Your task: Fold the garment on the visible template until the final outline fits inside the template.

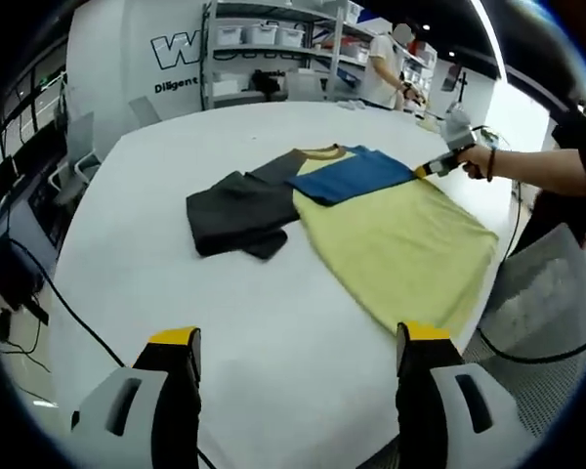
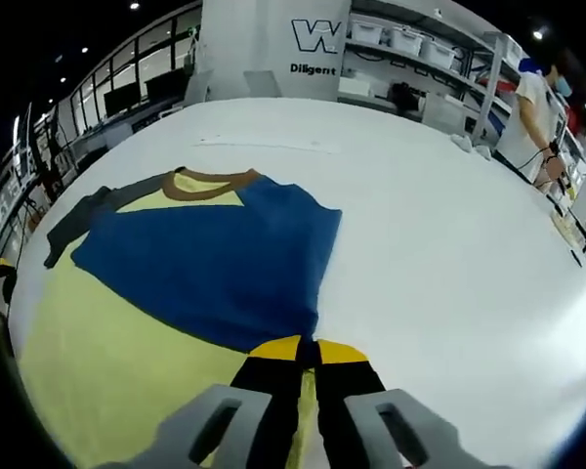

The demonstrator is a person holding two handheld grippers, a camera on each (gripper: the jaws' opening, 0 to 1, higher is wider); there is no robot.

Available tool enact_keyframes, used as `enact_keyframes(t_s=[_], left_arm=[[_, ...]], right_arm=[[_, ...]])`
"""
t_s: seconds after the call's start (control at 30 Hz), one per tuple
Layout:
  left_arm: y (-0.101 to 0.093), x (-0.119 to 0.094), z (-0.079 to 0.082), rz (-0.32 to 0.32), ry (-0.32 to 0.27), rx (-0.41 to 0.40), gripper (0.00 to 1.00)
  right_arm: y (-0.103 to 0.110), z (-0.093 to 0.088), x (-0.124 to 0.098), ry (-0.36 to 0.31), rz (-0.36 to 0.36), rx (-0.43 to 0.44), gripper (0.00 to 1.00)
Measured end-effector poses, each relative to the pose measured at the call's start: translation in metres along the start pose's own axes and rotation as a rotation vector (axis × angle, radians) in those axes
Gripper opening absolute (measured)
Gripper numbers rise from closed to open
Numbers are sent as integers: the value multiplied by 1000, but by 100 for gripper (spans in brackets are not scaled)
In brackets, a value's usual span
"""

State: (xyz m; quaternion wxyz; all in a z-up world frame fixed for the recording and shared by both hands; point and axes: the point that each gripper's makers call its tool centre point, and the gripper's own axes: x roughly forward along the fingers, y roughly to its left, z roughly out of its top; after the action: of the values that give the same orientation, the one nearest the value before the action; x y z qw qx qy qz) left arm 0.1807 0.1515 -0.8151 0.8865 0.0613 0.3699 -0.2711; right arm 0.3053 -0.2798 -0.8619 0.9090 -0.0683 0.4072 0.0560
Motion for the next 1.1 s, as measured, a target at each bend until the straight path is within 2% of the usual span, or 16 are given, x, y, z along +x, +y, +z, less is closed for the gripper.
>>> enact_keyframes(t_s=[0.03,0.1,0.13,0.2,0.23,0.27,0.37,0.4,0.5,0.53,0.6,0.67,0.87,1.0,1.07,1.1], left_arm=[[0,1,1,-1,-3,-2,77],[11,9,10,54,-29,-81,71],[12,12,14,47,-46,-74,67],[15,18,17,68,-43,-153,58],[15,21,20,61,-52,-162,54],[16,24,23,57,-65,-159,48],[27,36,28,117,-91,-260,37],[28,39,27,121,-84,-261,35],[29,49,32,127,-74,-271,29],[26,53,38,120,-96,-335,28],[29,58,42,138,-105,-330,24],[36,69,38,185,-70,-322,23],[36,87,39,203,-62,-344,14],[35,93,39,213,-50,-374,15],[34,95,33,227,-22,-414,12],[35,95,31,235,-15,-405,10]], right_arm=[[0,0,0,1,0,0,0],[0,0,1,3,1,5,0],[0,0,0,2,2,18,0],[-1,0,1,0,2,41,0],[-1,0,1,-2,2,46,0],[-1,0,1,-2,3,45,0],[-1,0,2,-3,6,18,0],[-1,0,2,-4,6,17,0],[-1,1,2,-9,7,18,0],[-1,1,2,-10,9,20,0],[-2,1,3,-11,10,18,0],[-2,1,3,-10,12,8,0],[-2,1,4,-13,14,-12,0],[-3,1,4,-15,18,-8,0],[-3,1,4,-11,18,-15,0],[-3,1,4,-10,18,-18,0]])
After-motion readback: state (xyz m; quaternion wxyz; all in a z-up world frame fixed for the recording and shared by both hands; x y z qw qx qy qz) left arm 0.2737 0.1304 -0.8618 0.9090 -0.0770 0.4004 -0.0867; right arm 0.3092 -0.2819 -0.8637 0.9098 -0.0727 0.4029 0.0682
